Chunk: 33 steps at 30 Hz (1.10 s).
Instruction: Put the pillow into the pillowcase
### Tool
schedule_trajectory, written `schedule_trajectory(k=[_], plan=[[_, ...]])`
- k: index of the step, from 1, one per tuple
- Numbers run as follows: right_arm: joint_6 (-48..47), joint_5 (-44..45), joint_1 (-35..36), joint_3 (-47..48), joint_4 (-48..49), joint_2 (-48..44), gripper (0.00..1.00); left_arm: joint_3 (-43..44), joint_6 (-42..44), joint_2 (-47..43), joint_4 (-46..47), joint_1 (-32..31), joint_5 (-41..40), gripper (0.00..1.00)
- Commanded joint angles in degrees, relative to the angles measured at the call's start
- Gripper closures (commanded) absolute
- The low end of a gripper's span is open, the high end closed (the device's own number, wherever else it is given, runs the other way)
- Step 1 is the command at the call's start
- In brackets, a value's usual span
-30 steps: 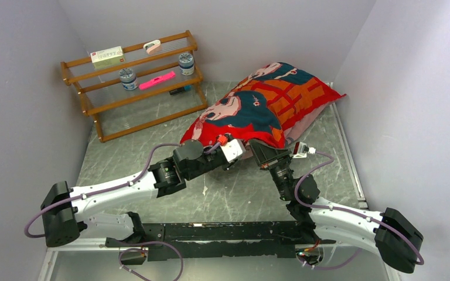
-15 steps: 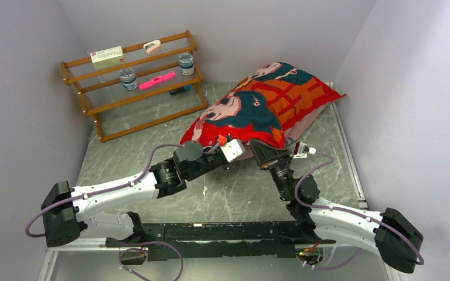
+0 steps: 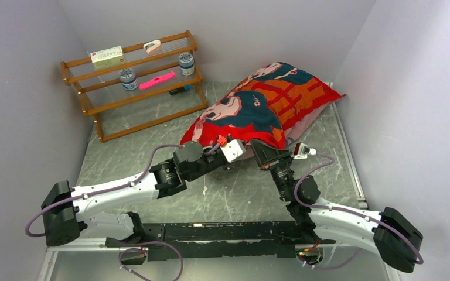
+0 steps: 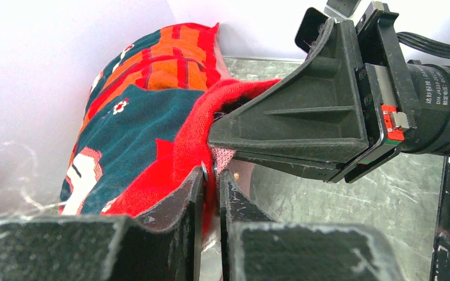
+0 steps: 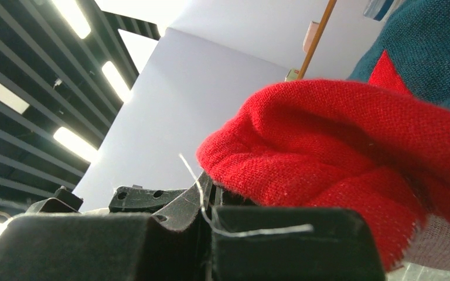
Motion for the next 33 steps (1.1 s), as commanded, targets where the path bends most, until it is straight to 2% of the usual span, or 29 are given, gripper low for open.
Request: schedule_trajectory(k=[1, 9, 10, 13, 16, 19, 22, 33], plan=[[1.6, -1.2, 0.4, 0.5, 8.9, -0.8, 1.0, 0.7, 0.0, -0.4, 2.2, -1.1, -0.1, 0.95], [1.4, -0.6, 0.5, 0.0, 7.5, -2.4, 1.0, 0.8, 0.3, -1.1, 0.6, -1.1, 0.0, 0.95], [1.4, -0.6, 0.5, 0.0, 7.3, -2.5, 1.0, 0.5, 0.9, -1.1, 0.5, -1.1, 1.1, 0.92], [1.2, -0.6, 0.5, 0.3, 7.1, -2.6, 1.0, 0.1, 0.6, -1.1, 0.0, -1.1, 1.4, 0.73], [1.3, -0.7, 0.5, 0.4, 7.3, -2.5, 1.0, -0.1, 0.2, -1.1, 0.0, -1.1, 1.0, 0.6], [1.5, -0.8, 0.5, 0.4, 7.4, -2.3, 1.0, 0.0, -0.2, -0.8, -0.1, -1.1, 0.2, 0.53], [1.5, -0.8, 0.5, 0.5, 7.4, -2.2, 1.0, 0.6, -0.1, 0.0, -0.4, -1.1, -0.4, 0.51], [1.3, -1.1, 0.5, 0.9, 7.3, -1.9, 1.0, 2.2, 0.9, 2.2, 1.3, -1.1, -1.2, 0.52]])
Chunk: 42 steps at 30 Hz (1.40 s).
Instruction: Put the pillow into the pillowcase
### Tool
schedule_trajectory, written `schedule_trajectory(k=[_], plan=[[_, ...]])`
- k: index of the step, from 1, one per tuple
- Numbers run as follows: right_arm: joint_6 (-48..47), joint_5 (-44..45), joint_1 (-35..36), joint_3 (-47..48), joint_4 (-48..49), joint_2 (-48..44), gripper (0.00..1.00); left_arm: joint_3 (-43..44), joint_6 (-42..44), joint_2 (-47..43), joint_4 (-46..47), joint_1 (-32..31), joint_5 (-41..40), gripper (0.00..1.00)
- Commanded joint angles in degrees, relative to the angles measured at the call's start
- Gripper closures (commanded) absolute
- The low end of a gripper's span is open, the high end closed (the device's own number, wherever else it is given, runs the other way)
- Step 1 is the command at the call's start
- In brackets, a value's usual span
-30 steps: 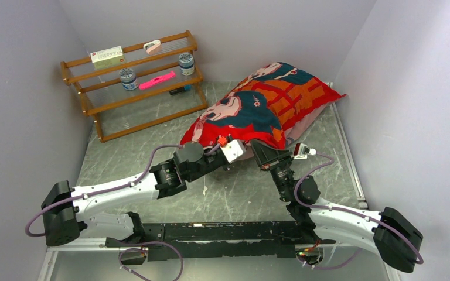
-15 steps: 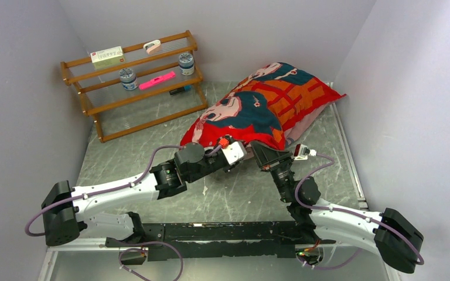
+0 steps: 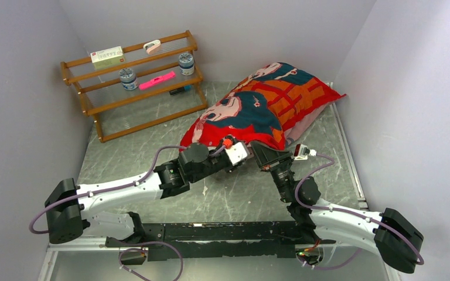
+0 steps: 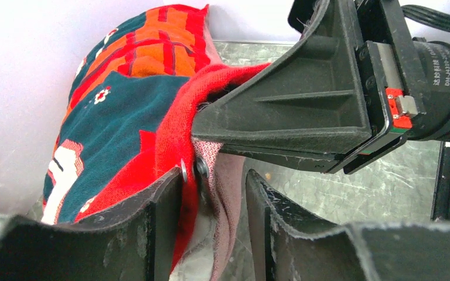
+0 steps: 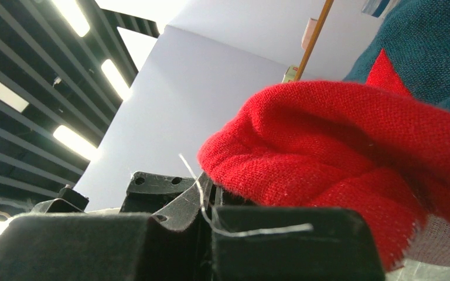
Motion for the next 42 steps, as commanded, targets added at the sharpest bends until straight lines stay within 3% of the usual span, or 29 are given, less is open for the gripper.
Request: schedule_trajectory(k=[1, 15, 19, 24, 25, 37, 38, 40, 42], plan=[[1.0, -1.1, 0.2, 2.0, 7.3, -1.0, 1.0, 2.3, 1.3, 0.4, 2.8, -0.4, -0.4, 0.53], [1.4, -1.4, 0.2, 1.5, 8.8, 0.1, 1.0, 2.3, 1.4, -0.3, 3.7, -0.4, 0.2, 0.6], [1.4, -1.3, 0.2, 1.3, 8.4, -0.3, 1.0, 2.8, 1.6, 0.1, 3.4, -0.4, 1.0, 0.69], [1.3, -1.0, 0.2, 1.0, 8.2, -0.6, 1.0, 2.6, 1.5, -0.2, 3.7, -0.4, 2.2, 0.94], [1.3, -1.0, 0.2, 1.0, 8.1, -0.7, 1.0, 2.7, 1.4, -0.3, 3.6, -0.4, 2.3, 0.95], [1.7, -0.7, 0.2, -0.4, 7.4, -1.9, 1.0, 0.7, 2.6, -2.4, 6.5, -0.3, 2.5, 0.95], [1.6, -0.8, 0.2, -0.2, 7.2, -2.1, 1.0, 0.9, 2.7, -2.3, 6.1, -0.3, 2.9, 0.91], [1.4, -0.9, 0.2, 0.2, 6.6, -2.4, 1.0, 1.5, 2.6, -1.7, 5.3, -0.3, 3.1, 0.69], [1.4, -0.8, 0.2, 0.4, 6.7, -2.3, 1.0, 1.7, 2.9, -1.2, 4.8, -0.3, 2.7, 0.62]])
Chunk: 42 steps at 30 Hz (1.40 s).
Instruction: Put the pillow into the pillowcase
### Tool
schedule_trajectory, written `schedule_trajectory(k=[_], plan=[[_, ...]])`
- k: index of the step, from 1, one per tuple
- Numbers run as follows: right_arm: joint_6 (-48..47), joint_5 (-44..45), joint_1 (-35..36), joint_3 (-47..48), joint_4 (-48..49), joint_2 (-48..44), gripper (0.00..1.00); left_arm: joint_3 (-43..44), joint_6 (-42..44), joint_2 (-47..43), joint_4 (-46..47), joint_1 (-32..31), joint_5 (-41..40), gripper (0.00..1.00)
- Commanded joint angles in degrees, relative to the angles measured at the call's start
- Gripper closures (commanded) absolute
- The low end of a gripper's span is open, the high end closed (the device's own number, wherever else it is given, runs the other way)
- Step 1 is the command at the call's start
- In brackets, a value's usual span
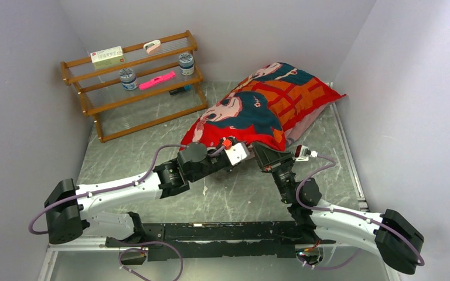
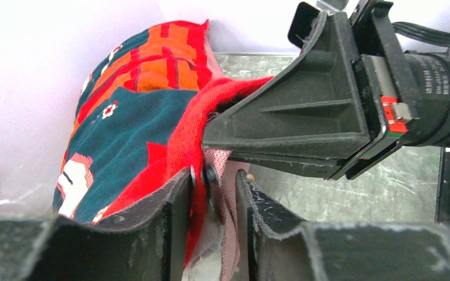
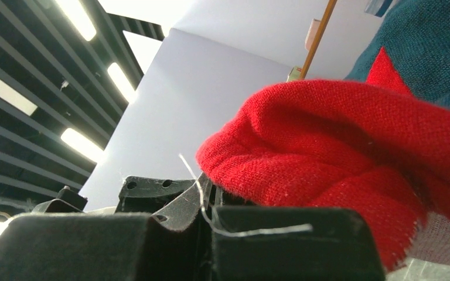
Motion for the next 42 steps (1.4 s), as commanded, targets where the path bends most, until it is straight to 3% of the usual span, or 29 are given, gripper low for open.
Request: schedule_trajectory(k=[1, 10, 12, 16, 26, 27, 30, 33, 38, 42], plan=[[0.6, -1.1, 0.2, 1.3, 6.1, -1.1, 1.0, 1.4, 1.2, -0.9, 3.9, -0.4, 1.2, 0.6], [0.9, -1.2, 0.2, 1.1, 6.7, -0.7, 1.0, 2.0, 1.0, 0.3, 4.9, -0.4, -0.5, 0.58], [1.0, -1.1, 0.3, 1.1, 6.8, -0.7, 1.0, 2.5, 1.1, 0.7, 4.4, -0.5, -0.2, 0.62], [0.8, -1.0, 0.2, 1.1, 6.8, -0.8, 1.0, 2.2, 1.2, 0.7, 4.6, -0.4, 0.7, 0.93], [0.8, -1.1, 0.2, 1.9, 6.7, -0.7, 1.0, 2.1, 1.3, -0.1, 2.8, -0.4, 2.7, 0.95], [0.8, -1.1, 0.2, 1.9, 6.6, -0.7, 1.0, 2.6, 1.2, -0.1, 1.7, -0.5, 2.7, 0.9], [0.4, -1.4, 0.2, 1.1, 6.4, -1.5, 1.0, 3.6, 1.4, -1.0, -2.9, -0.4, 2.6, 0.58], [1.1, -0.9, 0.2, 0.1, 2.5, -4.1, 1.0, 2.5, 2.1, -4.0, -7.1, -0.4, 0.6, 0.45], [2.1, -0.2, 0.2, -0.2, -11.7, -12.3, 1.0, -0.1, 1.7, -10.7, -12.9, -0.2, -4.4, 0.42], [4.6, 1.1, 0.2, 0.3, -27.3, -21.1, 0.67, -0.7, -3.8, -13.4, -17.3, 0.6, -4.5, 0.41]])
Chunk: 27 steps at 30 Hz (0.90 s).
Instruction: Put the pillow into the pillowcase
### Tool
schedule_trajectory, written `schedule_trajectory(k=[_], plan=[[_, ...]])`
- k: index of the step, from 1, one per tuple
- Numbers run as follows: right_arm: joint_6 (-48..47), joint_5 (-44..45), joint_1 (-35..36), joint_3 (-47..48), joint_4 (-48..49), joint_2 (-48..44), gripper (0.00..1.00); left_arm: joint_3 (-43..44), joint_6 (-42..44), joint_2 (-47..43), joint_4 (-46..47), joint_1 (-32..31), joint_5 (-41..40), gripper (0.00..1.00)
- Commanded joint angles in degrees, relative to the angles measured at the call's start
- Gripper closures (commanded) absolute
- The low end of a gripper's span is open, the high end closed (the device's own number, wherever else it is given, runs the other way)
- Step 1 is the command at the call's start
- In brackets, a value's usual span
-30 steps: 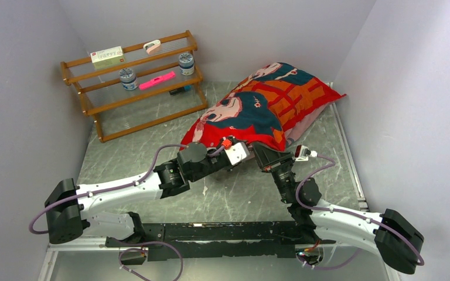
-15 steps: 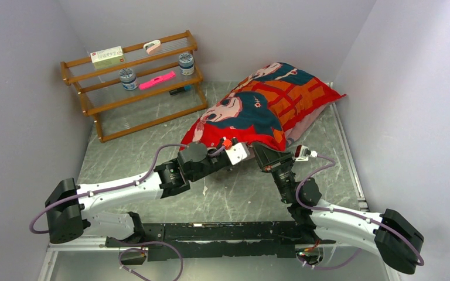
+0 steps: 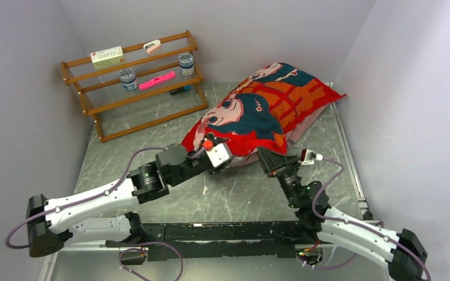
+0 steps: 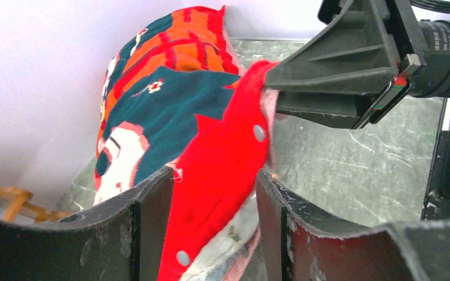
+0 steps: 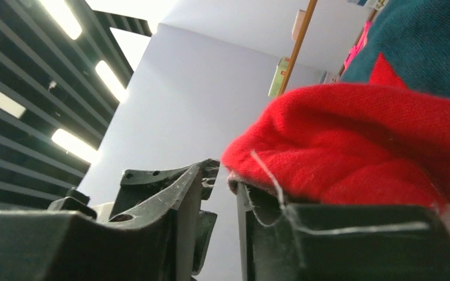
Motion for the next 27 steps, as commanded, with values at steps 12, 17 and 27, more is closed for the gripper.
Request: schedule_trajectory(k=[12, 17, 27], plan=[[14.6, -0.4, 0.2, 17.1, -81.0, -27.2, 0.3, 6.1, -25.2, 1.8, -21.5, 18.8, -1.5, 0.35], [20.9, 5.9, 0.2, 26.7, -103.4, -28.8, 0.17, 8.3, -29.1, 5.0, -25.8, 25.9, 0.3, 0.34], [-9.6, 7.8, 0.2, 43.4, -99.0, -14.4, 0.15, 3.1, -37.1, 1.0, -27.5, 31.3, 16.0, 0.37]])
